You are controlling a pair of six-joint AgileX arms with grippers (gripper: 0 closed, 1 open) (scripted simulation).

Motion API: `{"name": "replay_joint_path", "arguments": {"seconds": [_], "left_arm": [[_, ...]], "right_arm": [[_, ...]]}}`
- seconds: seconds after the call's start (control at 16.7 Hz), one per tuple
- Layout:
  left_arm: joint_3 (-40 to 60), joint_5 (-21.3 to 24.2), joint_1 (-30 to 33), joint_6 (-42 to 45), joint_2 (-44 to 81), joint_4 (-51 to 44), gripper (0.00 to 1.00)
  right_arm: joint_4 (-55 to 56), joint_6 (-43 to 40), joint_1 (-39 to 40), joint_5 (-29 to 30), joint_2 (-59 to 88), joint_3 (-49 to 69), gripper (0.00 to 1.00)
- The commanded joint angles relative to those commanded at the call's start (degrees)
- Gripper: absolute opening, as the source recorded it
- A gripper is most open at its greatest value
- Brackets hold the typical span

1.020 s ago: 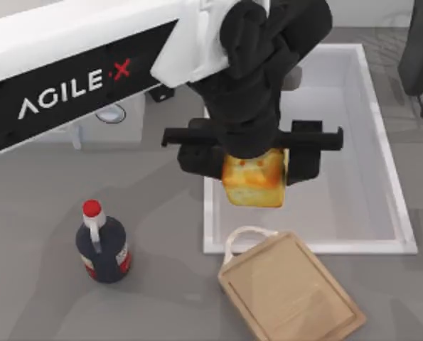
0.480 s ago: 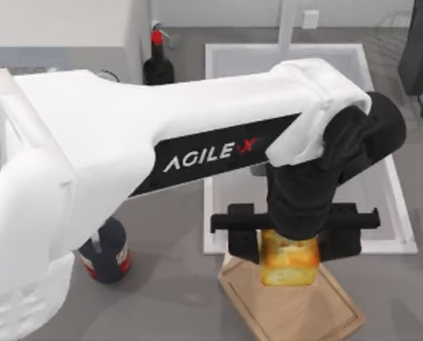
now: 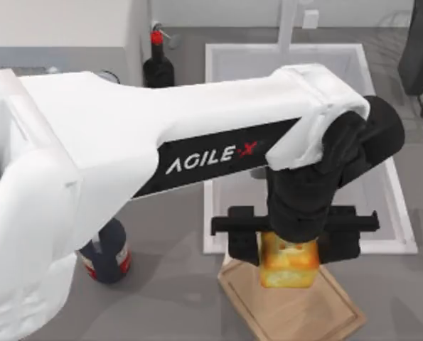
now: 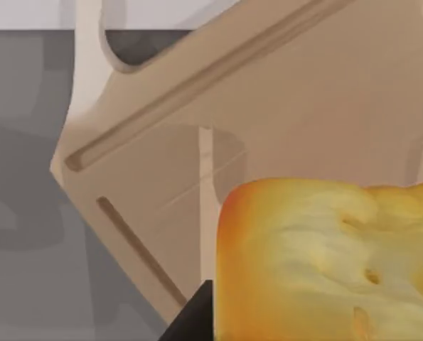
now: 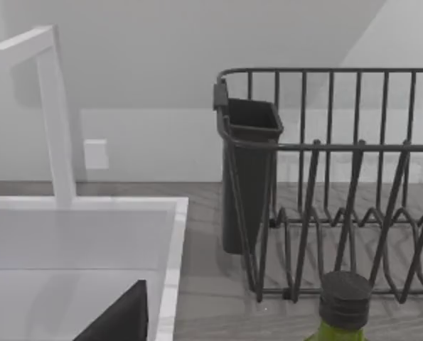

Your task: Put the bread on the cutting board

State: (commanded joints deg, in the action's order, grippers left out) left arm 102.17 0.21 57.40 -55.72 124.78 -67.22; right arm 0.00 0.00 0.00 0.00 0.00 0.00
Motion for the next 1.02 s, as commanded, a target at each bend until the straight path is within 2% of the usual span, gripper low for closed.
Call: {"name": "replay_joint_path", "arguments": {"seconds": [0.66,0.96,1.02], "left_arm": [[-5.2,-0.1,0.1,-0.1,1.5,7.1,0.00],[-5.7,-0.1,0.1,-0.1,1.9,7.6,0.00],[-5.7,-0.1,0.1,-0.1,1.9,7.6,0.08]], "right_arm": [[0.0,0.0,0.0,0.0,0.0,0.0,1.00],[0.0,0.0,0.0,0.0,0.0,0.0,1.00],[0.0,0.0,0.0,0.0,0.0,0.0,1.00]]}}
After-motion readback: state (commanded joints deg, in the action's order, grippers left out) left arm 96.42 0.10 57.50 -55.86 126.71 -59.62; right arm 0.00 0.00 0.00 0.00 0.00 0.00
